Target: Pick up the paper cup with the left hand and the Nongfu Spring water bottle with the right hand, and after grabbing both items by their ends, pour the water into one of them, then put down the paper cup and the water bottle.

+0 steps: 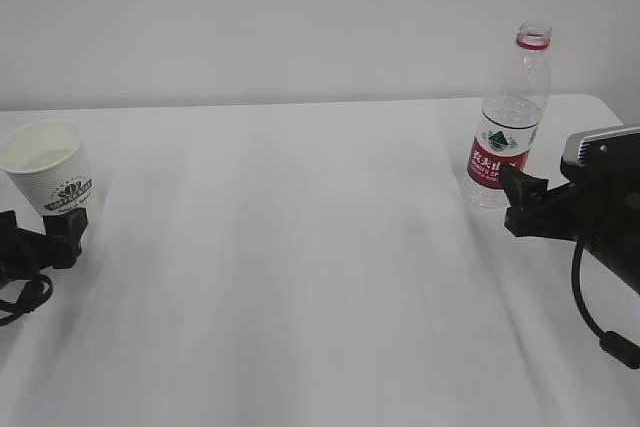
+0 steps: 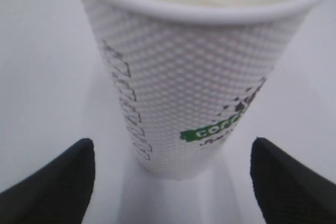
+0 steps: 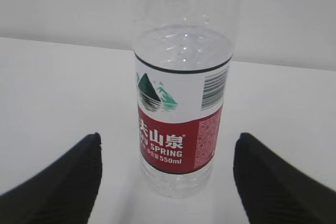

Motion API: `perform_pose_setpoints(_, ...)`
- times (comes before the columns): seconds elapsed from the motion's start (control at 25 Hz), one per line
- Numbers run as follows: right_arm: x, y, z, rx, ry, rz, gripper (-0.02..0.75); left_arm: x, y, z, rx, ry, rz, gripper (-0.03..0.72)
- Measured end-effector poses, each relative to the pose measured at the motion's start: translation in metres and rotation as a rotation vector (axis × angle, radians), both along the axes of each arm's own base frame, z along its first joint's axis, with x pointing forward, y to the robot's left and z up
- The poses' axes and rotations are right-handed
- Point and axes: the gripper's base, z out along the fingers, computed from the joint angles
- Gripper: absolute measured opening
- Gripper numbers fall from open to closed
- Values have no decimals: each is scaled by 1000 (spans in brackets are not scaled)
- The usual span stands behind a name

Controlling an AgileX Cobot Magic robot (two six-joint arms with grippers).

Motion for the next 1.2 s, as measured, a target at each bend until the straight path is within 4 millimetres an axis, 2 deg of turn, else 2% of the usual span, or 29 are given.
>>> perform_pose_setpoints(0.32, -1, 0, -1, -1, 4, 0, 592, -15, -1, 20, -1, -34, -23, 691)
perform_pose_setpoints(0.64, -10, -4, 2, -31, 5, -27, 593, -16, -1, 36, -4, -88, -28, 683)
perform_pose_setpoints(1.2, -14, -5, 31, -20, -92, -33, 592, -23, -3, 88, -9, -217, -53, 653)
